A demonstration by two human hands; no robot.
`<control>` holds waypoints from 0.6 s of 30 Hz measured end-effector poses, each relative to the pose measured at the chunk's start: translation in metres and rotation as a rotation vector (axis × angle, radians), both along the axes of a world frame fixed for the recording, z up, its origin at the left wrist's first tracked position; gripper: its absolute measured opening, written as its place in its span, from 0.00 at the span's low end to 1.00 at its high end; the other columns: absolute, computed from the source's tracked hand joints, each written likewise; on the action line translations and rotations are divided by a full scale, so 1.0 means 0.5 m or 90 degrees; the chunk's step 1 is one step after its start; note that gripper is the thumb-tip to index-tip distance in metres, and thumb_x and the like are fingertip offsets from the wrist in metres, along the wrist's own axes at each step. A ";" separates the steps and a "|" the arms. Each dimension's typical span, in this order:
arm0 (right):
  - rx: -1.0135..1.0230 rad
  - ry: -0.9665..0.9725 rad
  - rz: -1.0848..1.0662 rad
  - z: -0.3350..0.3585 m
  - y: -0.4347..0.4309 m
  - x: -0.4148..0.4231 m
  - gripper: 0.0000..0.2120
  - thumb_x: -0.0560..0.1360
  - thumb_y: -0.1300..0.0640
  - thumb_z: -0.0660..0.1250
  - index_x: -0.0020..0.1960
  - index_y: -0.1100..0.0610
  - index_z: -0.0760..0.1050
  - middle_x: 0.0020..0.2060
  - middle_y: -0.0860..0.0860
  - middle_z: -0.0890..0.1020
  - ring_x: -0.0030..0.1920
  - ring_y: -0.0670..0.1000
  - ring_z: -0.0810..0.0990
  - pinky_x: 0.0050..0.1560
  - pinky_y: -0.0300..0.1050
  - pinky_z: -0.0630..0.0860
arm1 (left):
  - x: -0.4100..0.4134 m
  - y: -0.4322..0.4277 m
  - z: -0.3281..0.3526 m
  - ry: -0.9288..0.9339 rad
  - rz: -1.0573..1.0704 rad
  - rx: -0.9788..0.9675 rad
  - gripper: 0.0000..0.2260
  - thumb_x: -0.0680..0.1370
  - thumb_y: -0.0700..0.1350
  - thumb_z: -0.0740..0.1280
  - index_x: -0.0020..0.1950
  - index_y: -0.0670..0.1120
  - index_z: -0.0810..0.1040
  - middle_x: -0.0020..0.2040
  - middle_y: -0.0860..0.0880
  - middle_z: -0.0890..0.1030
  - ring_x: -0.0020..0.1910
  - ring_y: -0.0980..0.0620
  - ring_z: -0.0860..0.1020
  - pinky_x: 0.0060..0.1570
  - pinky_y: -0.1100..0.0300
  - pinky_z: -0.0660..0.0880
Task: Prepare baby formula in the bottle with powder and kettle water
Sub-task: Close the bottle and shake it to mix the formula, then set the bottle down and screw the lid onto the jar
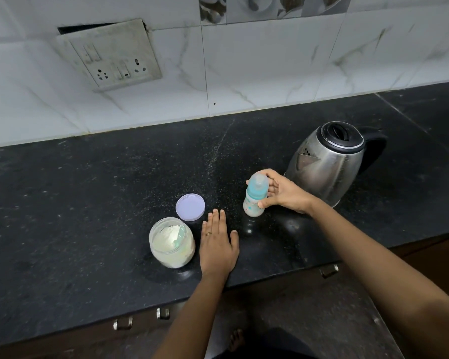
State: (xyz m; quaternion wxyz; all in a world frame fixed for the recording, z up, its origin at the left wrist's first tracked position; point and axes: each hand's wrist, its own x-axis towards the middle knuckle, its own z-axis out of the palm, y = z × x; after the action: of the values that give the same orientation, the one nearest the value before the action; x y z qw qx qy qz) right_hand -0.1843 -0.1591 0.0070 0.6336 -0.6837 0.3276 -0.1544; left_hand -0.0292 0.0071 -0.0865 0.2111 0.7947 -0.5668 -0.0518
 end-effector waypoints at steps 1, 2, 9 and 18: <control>-0.001 0.010 0.012 0.001 -0.001 -0.001 0.36 0.63 0.64 0.78 0.66 0.60 0.65 0.63 0.62 0.75 0.63 0.57 0.76 0.63 0.51 0.73 | 0.000 0.000 0.000 0.001 -0.002 0.001 0.29 0.78 0.54 0.49 0.75 0.40 0.63 0.74 0.41 0.65 0.74 0.45 0.62 0.73 0.53 0.50; -0.004 0.021 0.021 0.002 -0.001 -0.002 0.37 0.62 0.62 0.78 0.66 0.59 0.65 0.64 0.61 0.74 0.64 0.57 0.75 0.64 0.51 0.72 | 0.000 0.000 0.000 0.002 -0.004 0.003 0.29 0.78 0.54 0.48 0.75 0.40 0.62 0.75 0.41 0.64 0.75 0.46 0.60 0.74 0.54 0.49; -0.158 0.097 -0.056 -0.023 0.031 -0.007 0.39 0.63 0.65 0.77 0.68 0.48 0.64 0.64 0.47 0.73 0.68 0.47 0.69 0.72 0.52 0.63 | -0.001 0.005 0.006 0.021 -0.005 -0.008 0.31 0.78 0.54 0.47 0.77 0.40 0.57 0.76 0.41 0.61 0.76 0.46 0.58 0.74 0.55 0.47; -0.556 -0.042 -0.265 -0.056 0.266 0.031 0.22 0.68 0.68 0.67 0.61 0.60 0.69 0.57 0.55 0.70 0.59 0.51 0.71 0.63 0.39 0.67 | -0.014 0.108 0.044 0.136 0.023 -0.136 0.24 0.75 0.55 0.60 0.66 0.44 0.75 0.64 0.47 0.78 0.65 0.50 0.74 0.62 0.59 0.70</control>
State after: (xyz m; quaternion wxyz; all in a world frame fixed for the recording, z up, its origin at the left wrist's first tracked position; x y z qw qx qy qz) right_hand -0.1687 -0.0262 -0.0208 0.2533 -0.8003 0.3416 -0.4227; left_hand -0.0362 0.0611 -0.0643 0.3547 0.7678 -0.5288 -0.0713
